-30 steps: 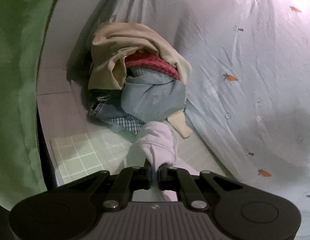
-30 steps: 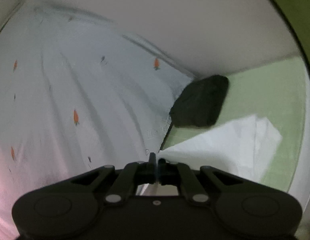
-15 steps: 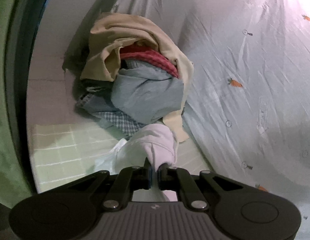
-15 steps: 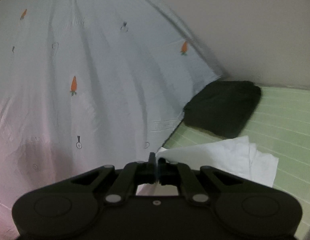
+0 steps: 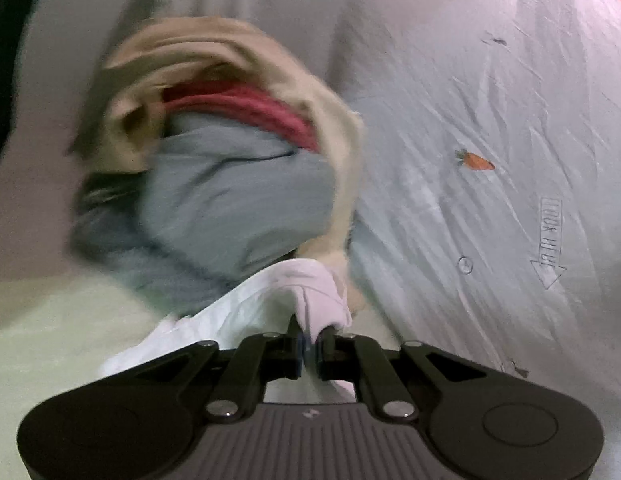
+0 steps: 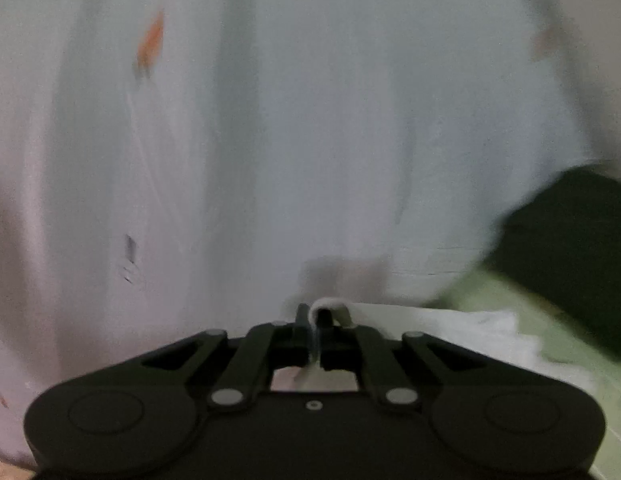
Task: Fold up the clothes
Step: 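Lay the folded shirt down and open both tools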
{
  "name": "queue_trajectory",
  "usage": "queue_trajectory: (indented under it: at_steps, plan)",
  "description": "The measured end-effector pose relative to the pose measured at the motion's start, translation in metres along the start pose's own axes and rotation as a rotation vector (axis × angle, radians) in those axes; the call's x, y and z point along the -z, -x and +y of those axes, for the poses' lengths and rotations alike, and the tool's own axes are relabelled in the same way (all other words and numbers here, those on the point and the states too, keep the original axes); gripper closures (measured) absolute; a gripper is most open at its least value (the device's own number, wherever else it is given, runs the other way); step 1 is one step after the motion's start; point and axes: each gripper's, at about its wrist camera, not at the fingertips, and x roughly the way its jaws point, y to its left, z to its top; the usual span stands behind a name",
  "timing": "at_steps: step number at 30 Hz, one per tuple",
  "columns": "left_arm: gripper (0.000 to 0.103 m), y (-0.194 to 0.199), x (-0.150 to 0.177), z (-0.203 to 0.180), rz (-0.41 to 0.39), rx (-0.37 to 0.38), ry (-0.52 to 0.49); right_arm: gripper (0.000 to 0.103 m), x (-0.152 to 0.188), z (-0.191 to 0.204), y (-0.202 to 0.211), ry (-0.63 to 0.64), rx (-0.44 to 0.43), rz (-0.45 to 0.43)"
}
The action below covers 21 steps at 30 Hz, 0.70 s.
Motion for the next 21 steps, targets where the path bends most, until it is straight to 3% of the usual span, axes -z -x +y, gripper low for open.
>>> queue_trajectory:
  at_steps: [1, 2, 3, 4, 5, 7, 8, 9, 15, 18, 21]
  plan:
    - [0.087, -0.021, 0.000, -0.008, 0.004, -0.008, -0.035, 0.085, 0.004, 0.009, -0.041, 0.022, 0.013, 0.045]
    - [0.080, -0.037, 0.000, -0.016, 0.039, -0.064, -0.060, 0.074, 0.009, 0.013, -0.066, 0.037, 0.046, 0.103]
    - [0.079, -0.046, 0.003, -0.021, 0.076, -0.102, -0.077, 0.056, 0.014, 0.017, -0.091, 0.053, 0.081, 0.163]
    - [0.078, -0.055, 0.006, -0.025, 0.112, -0.139, -0.094, 0.049, 0.022, 0.018, -0.103, 0.056, 0.123, 0.198]
    - [0.073, -0.056, 0.011, -0.026, 0.125, -0.141, -0.102, 0.046, 0.031, 0.016, -0.102, 0.057, 0.143, 0.195]
    - [0.056, -0.047, 0.031, -0.025, 0.118, -0.141, -0.139, 0.017, 0.054, 0.004, -0.080, 0.056, 0.146, 0.152]
    - [0.046, -0.043, 0.041, -0.024, 0.115, -0.141, -0.158, 0.015, 0.068, -0.004, -0.064, 0.059, 0.172, 0.130]
    - [0.044, -0.040, 0.051, -0.027, 0.134, -0.130, -0.205, 0.015, 0.080, -0.015, -0.050, 0.067, 0.217, 0.127]
    - [0.043, -0.033, 0.103, -0.065, 0.249, -0.051, -0.519, 0.015, 0.130, -0.090, 0.014, 0.005, 0.451, 0.150]
    - [0.037, -0.037, 0.120, -0.080, 0.300, 0.010, -0.545, 0.015, 0.138, -0.113, 0.024, -0.100, 0.481, 0.133]
    - [0.037, -0.043, 0.136, -0.090, 0.360, 0.054, -0.544, 0.015, 0.142, -0.118, 0.019, -0.124, 0.476, 0.133]
